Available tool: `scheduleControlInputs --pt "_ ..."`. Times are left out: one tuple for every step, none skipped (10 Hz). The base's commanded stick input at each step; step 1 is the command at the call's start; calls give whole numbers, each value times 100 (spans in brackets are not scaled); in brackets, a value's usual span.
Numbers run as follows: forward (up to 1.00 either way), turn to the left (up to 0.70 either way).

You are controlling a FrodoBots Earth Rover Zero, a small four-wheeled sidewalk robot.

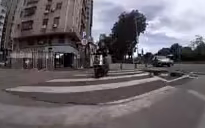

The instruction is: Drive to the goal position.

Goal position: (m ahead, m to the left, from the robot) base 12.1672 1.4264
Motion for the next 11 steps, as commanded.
scheduleControlInputs --pt "70 0" --pt "70 0" --pt "50 0" --pt "45 0" --pt "45 0" --pt "45 0" --pt "45 0" --pt "45 0" --pt "45 0" --pt "45 0" --pt "45 0"
